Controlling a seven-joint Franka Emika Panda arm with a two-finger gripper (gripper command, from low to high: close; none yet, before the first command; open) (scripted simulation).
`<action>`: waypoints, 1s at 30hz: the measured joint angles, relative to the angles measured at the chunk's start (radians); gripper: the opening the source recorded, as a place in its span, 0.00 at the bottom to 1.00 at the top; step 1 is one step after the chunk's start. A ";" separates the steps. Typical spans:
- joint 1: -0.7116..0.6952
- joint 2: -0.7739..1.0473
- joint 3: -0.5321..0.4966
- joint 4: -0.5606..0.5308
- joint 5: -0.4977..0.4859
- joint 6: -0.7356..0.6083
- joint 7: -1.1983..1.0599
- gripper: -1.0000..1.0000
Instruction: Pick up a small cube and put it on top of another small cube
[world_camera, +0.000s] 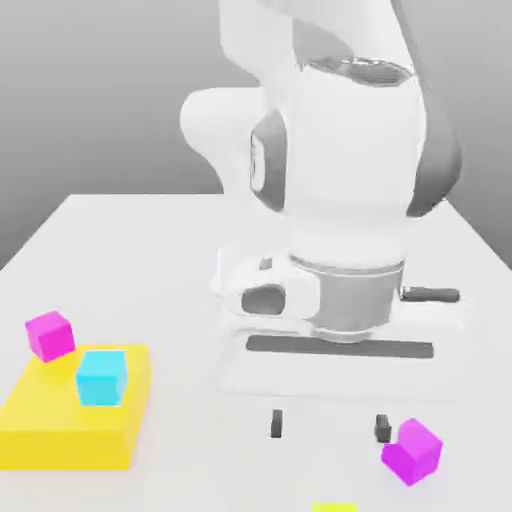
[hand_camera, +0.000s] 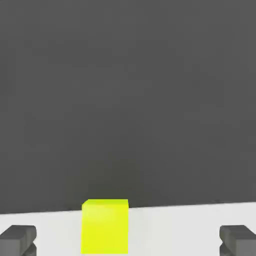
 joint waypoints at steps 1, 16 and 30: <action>0.003 0.036 0.002 0.002 0.002 0.010 0.004 0.50; 0.028 0.247 -0.016 0.034 -0.017 0.132 0.033 0.00; -0.277 -0.240 -0.291 -0.241 0.000 -0.076 0.222 0.00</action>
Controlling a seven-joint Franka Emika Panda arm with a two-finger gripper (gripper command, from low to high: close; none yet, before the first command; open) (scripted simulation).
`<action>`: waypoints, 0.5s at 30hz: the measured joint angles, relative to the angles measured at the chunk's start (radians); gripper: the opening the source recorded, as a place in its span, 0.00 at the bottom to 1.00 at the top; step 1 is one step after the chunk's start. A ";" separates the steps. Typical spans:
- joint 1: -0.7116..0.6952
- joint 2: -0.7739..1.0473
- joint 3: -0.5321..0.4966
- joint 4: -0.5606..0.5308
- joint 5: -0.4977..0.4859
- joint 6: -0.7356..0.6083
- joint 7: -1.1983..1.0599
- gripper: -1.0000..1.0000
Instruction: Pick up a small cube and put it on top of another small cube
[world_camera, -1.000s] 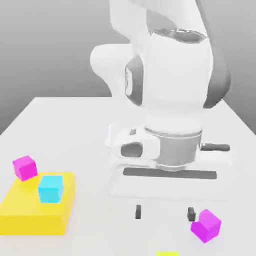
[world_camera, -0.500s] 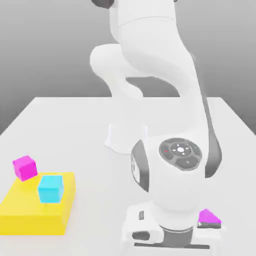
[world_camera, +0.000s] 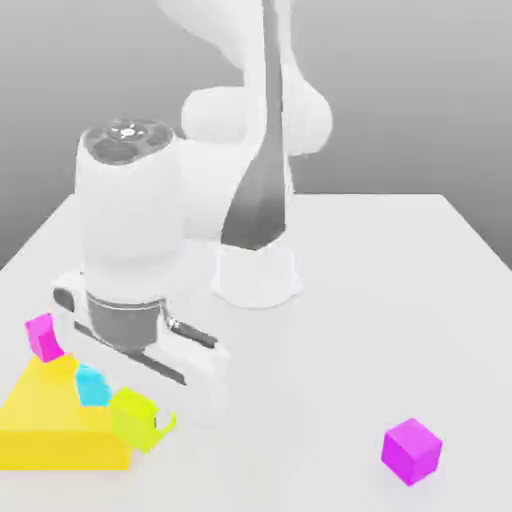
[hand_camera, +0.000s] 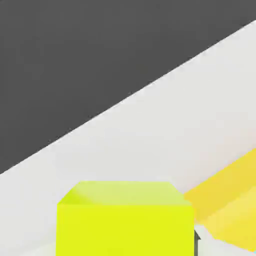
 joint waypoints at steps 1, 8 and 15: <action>-0.047 -0.038 -0.029 -0.025 -0.003 -0.012 0.023 0.00; -0.222 -0.224 -0.139 -0.180 0.019 -0.035 0.129 0.00; -0.219 -0.107 -0.154 -0.212 0.071 0.110 0.096 1.00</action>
